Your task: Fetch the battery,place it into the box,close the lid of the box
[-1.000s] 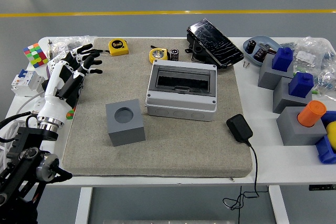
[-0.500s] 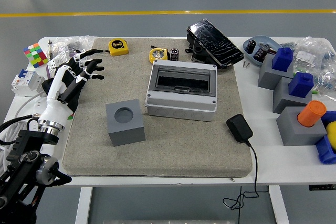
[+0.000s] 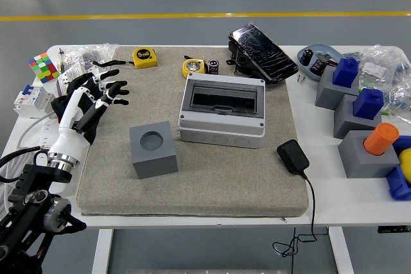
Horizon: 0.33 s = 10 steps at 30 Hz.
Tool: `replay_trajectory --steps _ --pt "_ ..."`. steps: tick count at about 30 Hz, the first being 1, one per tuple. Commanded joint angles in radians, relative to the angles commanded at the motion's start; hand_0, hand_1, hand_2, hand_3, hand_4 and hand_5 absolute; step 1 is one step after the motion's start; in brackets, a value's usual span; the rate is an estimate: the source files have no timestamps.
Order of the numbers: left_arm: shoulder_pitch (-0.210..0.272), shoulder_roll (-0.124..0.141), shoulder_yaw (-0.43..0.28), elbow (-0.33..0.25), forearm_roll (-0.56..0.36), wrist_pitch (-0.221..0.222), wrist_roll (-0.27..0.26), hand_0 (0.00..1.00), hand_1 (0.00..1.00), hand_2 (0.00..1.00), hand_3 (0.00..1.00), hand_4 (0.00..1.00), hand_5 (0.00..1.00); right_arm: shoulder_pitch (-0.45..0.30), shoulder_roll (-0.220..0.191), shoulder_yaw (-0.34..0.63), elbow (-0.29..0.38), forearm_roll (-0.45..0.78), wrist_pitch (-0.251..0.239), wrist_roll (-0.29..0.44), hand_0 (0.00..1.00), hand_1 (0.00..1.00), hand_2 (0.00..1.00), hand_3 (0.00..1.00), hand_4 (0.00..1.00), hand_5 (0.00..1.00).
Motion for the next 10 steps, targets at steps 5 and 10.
replay_trajectory --steps 5,10 --pt "0.000 0.006 0.011 0.002 0.000 0.001 0.001 0.416 0.547 0.605 0.727 0.998 0.535 -0.004 0.006 0.001 0.000 -0.003 0.000 0.000 0.642 0.663 0.672 0.575 0.970 0.583" --pt "-0.001 0.009 0.022 0.002 0.002 0.001 0.002 0.416 0.547 0.605 0.727 0.998 0.535 -0.012 0.010 0.016 0.000 -0.020 0.001 -0.004 0.642 0.663 0.672 0.575 0.970 0.583"
